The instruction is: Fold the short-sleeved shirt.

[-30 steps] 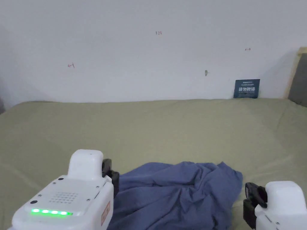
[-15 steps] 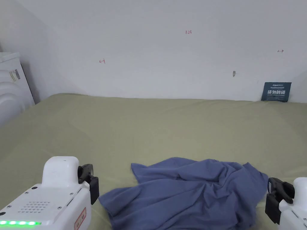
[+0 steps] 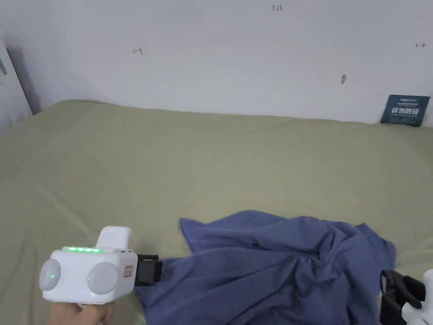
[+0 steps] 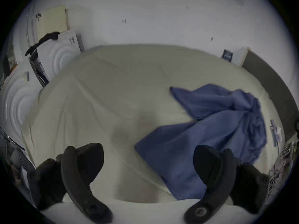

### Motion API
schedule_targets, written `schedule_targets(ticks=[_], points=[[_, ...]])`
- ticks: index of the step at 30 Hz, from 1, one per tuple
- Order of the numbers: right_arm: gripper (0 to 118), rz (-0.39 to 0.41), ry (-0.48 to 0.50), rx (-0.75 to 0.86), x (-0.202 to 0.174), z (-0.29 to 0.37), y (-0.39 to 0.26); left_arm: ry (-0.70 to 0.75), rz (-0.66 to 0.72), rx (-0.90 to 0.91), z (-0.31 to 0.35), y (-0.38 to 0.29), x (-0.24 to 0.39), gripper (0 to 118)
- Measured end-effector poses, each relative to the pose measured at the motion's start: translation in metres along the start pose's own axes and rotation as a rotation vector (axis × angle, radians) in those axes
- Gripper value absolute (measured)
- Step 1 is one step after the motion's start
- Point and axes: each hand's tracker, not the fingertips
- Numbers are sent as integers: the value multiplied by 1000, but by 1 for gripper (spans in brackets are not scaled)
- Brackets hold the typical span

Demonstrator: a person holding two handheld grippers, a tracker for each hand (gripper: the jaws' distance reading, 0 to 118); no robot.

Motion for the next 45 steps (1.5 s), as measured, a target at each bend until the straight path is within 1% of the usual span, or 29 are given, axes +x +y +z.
schedule_targets(ticks=[1, 4, 5, 6, 7, 8, 9, 10, 11, 12, 13, 14, 16, 17, 20, 23, 27, 33, 34, 35, 36, 37, 38, 39, 40, 42, 43, 44, 45], points=[[2, 0, 3, -13, 1, -6, -1, 9, -6, -16, -13, 6, 0, 113], [2, -2, 9, -45, 2, -21, -3, 7, -23, -93, -59, -18, 8, 110], [2, 7, 10, -55, 3, -26, -4, -4, -26, -125, -69, -20, 10, 104], [2, 16, 8, -62, 3, -30, -5, -22, -24, -150, -75, -23, 13, 103], [2, 23, 7, -71, 4, -34, -6, -21, -15, -133, -74, -25, 13, 94], [2, 24, 13, -82, 6, -38, -7, -8, -20, -108, -67, -24, 13, 94], [2, 21, 15, -90, 8, -41, -8, -17, -33, -91, -59, -22, 13, 88], [2, 19, 16, -99, 11, -45, -8, -8, -44, -51, -50, -20, 14, 70], [2, 20, 12, -105, 14, -48, -9, 9, -58, -14, -46, -18, 13, 6], [2, 18, 8, -110, 16, -51, -10, 28, -58, -13, -43, -18, 13, 2], [2, 11, 4, -119, 20, -54, -10, -55, -39, -101, -45, -18, 11, 2], [2, -1, 0, -125, 24, -56, -10, -92, -16, -97, -45, -18, 10, 2], [2, -11, -11, -132, 31, -58, -11, -62, -32, -95, -45, -21, 11, 2], [2, -15, -19, -135, 35, -59, -11, -14, -66, -39, -45, -18, 9, 2], [2, -22, -27, -134, 44, -61, -11, -15, -71, -42, -46, -22, 11, 2], [2, 8, -46, -143, 54, -76, -9, -19, -78, -49, -47, -23, 13, 2], [2, -13, -64, -190, 79, -116, 3, -34, -72, -67, -49, -25, 14, 2], [5, -11, -104, -309, 124, -214, 23, -51, -75, -70, -53, -24, 11, 2], [20, -9, -94, -348, 130, -231, 24, -58, -67, -69, -53, -24, 9, 2], [73, 0, -96, -389, 134, -247, 25, -64, -60, -72, -55, -24, 7, 2], [113, 12, -94, -424, 137, -261, 25, -70, -56, -74, -55, -24, 6, 2], [117, 3, -83, -453, 142, -277, 22, -74, -53, -75, -55, -24, 6, 2], [117, -1, -72, -515, 146, -293, 18, -76, -52, -75, -55, -24, 7, 2], [116, 25, -106, -492, 149, -302, 13, -77, -55, -78, -55, -24, 7, 2], [114, 4, -120, -528, 150, -311, 7, -76, -60, -77, -55, -24, 8, 2], [111, 10, -117, -571, 152, -329, -6, -74, -70, -81, -57, -23, 8, 2], [107, 11, -114, -588, 143, -319, 3, -74, -74, -82, -58, -22, 8, 2], [99, 13, -108, -599, 140, -316, 5, -74, -73, -83, -58, -22, 8, 2], [93, -24, -71, -593, 139, -309, 7, -75, -69, -86, -59, -22, 8, 2]])
